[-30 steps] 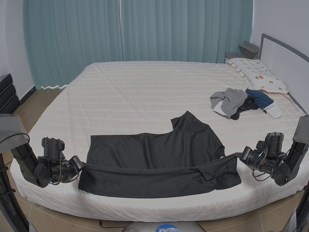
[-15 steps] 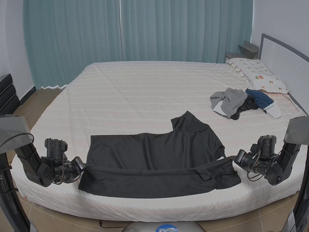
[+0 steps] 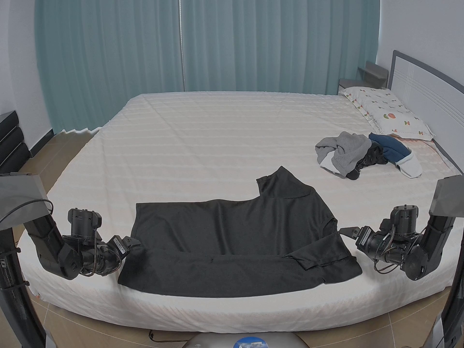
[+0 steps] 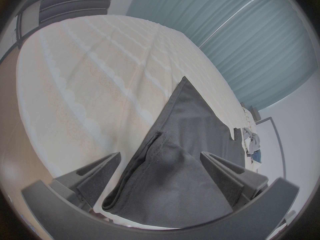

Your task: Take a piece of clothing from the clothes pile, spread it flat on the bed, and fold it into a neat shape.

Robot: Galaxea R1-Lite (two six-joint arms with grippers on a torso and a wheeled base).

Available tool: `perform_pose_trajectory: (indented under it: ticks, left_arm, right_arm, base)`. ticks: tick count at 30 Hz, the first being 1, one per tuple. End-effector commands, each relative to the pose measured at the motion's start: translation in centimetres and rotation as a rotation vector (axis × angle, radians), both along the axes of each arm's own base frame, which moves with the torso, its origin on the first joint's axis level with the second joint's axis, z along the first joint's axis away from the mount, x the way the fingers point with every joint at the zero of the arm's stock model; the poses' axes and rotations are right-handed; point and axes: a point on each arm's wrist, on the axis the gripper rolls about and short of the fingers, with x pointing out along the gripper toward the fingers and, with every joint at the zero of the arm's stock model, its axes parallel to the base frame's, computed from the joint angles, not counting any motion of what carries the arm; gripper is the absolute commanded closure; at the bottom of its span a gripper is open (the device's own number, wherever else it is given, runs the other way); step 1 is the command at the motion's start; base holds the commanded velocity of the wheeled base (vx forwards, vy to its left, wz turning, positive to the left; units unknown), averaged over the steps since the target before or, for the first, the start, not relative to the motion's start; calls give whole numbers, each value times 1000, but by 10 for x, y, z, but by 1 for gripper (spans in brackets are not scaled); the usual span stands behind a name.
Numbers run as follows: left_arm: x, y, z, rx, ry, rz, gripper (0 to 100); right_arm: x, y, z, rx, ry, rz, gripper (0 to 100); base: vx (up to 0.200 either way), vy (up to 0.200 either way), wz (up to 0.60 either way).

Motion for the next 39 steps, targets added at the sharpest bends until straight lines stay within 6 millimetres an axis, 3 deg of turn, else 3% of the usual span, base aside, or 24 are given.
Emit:
perform_pose_trajectory:
  ticks: [1, 5, 10, 18, 39]
  left_arm:
    - [-1, 13, 3, -125, 2, 13, 0]
    - [-4, 18, 3, -149, 10, 16, 0]
    - [-8, 20, 2, -165, 20, 13, 0]
    - [-6, 20, 3, -179, 18, 25, 0]
    - [-7, 20, 2, -178, 21, 25, 0]
  right_arm:
    - [-35, 10, 29, 50, -27, 23, 0]
    - [-47, 18, 39, 129, -8, 11, 0]
    - [-59, 33, 19, 165, 117, 25, 0]
    - [-44, 48, -10, 181, 177, -48, 0]
    - [-4, 65, -26, 237, 136, -97, 0]
  base:
    - [0, 0, 0]
    - [0, 0, 0]
    - [0, 0, 0]
    - [0, 0, 0]
    - [0, 0, 0]
